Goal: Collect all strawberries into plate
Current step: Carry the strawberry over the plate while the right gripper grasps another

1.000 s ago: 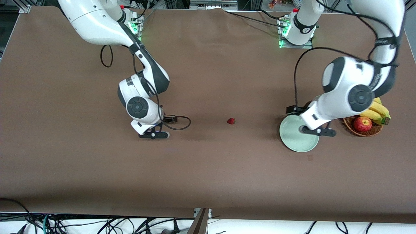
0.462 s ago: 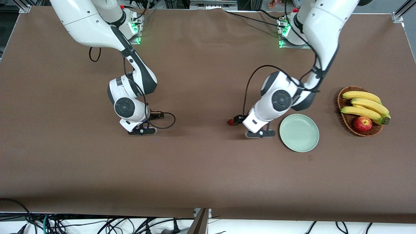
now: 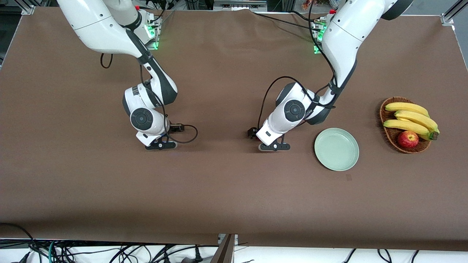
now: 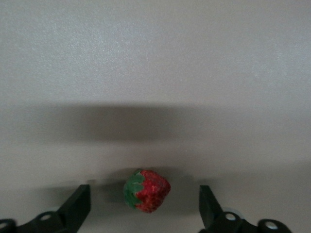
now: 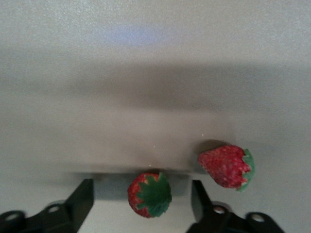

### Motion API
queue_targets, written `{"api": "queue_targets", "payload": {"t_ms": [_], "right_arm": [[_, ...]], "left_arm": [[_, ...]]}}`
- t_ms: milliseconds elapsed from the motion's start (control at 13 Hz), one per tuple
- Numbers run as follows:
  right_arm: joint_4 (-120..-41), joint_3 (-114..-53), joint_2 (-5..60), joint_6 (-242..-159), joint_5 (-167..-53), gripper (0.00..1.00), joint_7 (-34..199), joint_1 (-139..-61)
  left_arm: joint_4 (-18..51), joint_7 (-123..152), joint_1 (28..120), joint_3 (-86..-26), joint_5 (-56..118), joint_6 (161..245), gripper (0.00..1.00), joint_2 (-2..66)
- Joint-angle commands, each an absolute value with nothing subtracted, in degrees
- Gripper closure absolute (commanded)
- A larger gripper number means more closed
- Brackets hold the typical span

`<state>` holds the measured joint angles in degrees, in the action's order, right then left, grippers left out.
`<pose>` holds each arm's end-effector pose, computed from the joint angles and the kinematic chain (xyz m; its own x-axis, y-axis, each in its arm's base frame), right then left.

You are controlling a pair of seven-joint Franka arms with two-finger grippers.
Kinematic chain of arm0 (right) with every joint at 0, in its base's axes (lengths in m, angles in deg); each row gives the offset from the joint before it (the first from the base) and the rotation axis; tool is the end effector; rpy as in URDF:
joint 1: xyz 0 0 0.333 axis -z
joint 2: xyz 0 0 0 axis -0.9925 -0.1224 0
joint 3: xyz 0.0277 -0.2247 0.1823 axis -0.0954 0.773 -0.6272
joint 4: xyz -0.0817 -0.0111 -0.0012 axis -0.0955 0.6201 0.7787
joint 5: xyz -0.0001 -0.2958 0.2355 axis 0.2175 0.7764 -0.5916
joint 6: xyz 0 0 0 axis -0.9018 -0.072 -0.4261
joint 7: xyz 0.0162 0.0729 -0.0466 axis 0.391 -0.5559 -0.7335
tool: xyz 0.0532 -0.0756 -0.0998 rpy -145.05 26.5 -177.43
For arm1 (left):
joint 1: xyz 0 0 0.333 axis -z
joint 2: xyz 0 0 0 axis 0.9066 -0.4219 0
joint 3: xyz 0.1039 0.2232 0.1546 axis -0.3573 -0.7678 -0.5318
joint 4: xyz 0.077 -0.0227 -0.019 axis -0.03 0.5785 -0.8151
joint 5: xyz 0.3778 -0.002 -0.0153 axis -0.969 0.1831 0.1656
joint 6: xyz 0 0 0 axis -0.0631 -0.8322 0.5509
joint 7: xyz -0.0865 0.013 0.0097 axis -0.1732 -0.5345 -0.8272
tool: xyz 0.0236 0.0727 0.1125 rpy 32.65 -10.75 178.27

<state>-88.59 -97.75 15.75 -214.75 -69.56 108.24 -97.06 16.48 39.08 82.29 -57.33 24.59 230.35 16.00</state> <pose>0.5400 0.2265 0.1338 0.9756 0.0651 -0.2096 0.0718 -0.9971 0.0243 0.5418 -0.3571 0.1425 0.9962 0.0554 -0.0666 0.0690 -0.9725 0.2223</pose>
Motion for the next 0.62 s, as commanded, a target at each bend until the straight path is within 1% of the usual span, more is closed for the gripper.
{"api": "queue_targets", "payload": {"t_ms": [0, 77, 154, 308, 385, 462, 538], "right_arm": [[-90.6, -98.1, 17.9, -215.3, -69.1, 0.92, 108.1, -96.7], [-90.6, -98.1, 18.0, -215.2, -69.1, 1.0, 108.2, -96.7], [-90.6, -98.1, 18.2, -215.1, -69.1, 1.0, 108.4, -96.7], [-90.4, -98.2, 18.3, -215.0, -69.1, 1.0, 108.5, -96.7], [-90.0, -98.4, 18.3, -215.0, -69.1, 1.0, 108.7, -96.7], [-89.8, -98.6, 18.3, -215.1, -69.6, 1.0, 108.9, -96.7], [-89.1, -98.9, 18.2, -215.2, -69.9, 1.0, 109.0, -96.7]], "left_arm": [[15.7, 40.0, 83.1, -57.9, 21.8, 230.4, 0.27, 16.0], [15.7, 40.0, 83.1, -57.9, 21.3, 230.4, 0.48, 16.0], [15.7, 39.9, 83.2, -57.9, 21.2, 230.4, 0.62, 16.0], [15.5, 39.8, 83.2, -57.9, 20.6, 230.4, 0.69, 15.5], [15.5, 39.7, 83.2, -57.9, 19.8, 230.3, 0.78, 15.5], [15.5, 39.4, 82.6, -57.9, 19.2, 229.9, 0.81, 15.7], [15.5, 39.3, 82.0, -58.0, 19.1, 229.2, 0.81, 16.5]]}}
